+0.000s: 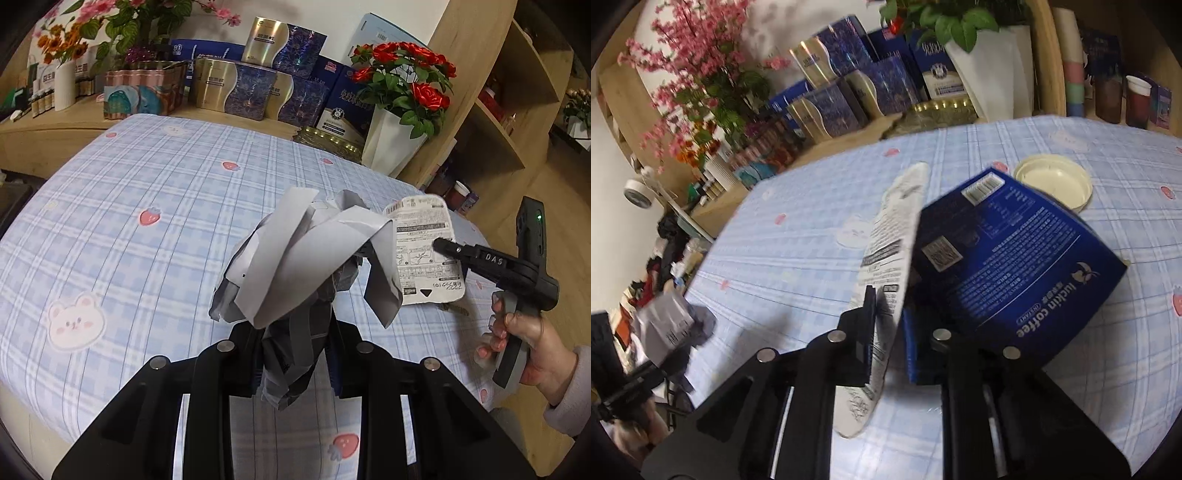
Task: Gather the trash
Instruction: 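Grasp the white instruction sheet with the right gripper while the left gripper lifts the crumpled paper, then drop the instruction sheet into the bin with the right gripper while the left gripper carries the paper over it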
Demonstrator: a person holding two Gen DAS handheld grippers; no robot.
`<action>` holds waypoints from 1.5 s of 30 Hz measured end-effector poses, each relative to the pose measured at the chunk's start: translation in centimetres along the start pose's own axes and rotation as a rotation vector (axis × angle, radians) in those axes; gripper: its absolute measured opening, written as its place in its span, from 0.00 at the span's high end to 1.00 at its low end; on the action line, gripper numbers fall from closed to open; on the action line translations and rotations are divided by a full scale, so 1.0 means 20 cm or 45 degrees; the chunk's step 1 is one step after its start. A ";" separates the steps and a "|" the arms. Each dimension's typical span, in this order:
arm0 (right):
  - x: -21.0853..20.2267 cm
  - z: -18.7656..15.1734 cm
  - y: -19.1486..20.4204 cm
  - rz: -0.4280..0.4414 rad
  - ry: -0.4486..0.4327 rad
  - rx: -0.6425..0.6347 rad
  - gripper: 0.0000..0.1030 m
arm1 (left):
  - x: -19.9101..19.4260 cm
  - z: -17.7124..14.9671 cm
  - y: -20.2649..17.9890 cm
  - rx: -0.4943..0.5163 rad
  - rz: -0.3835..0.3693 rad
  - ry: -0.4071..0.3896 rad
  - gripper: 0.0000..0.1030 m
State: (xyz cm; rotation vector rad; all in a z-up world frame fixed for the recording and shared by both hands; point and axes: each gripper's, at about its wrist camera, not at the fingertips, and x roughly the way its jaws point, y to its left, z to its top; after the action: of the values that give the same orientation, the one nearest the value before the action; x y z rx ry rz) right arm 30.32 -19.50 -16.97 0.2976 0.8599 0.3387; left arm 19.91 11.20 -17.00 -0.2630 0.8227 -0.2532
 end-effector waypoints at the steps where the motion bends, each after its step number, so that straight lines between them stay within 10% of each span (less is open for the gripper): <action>1: -0.04 0.00 0.01 0.014 -0.021 0.003 0.86 | -0.01 -0.02 0.00 -0.008 -0.008 0.001 0.74; 15: -0.51 -0.20 0.17 0.108 -0.182 -0.044 0.87 | -0.29 -0.27 -0.10 0.003 -0.073 -0.006 0.74; 28: -0.87 -0.71 0.25 0.156 -0.209 -0.109 0.87 | -0.47 -0.55 -0.26 -0.003 -0.080 0.008 0.74; 45: -0.89 -1.30 0.30 0.187 0.134 -0.348 0.87 | -0.58 -0.77 -0.27 -0.100 -0.049 0.015 0.74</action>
State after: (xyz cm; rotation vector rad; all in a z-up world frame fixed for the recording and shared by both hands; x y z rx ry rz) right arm -1.66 -18.09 -18.53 0.0889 0.8849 0.6069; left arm 0.18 7.87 -17.46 -0.3512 0.8405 -0.2592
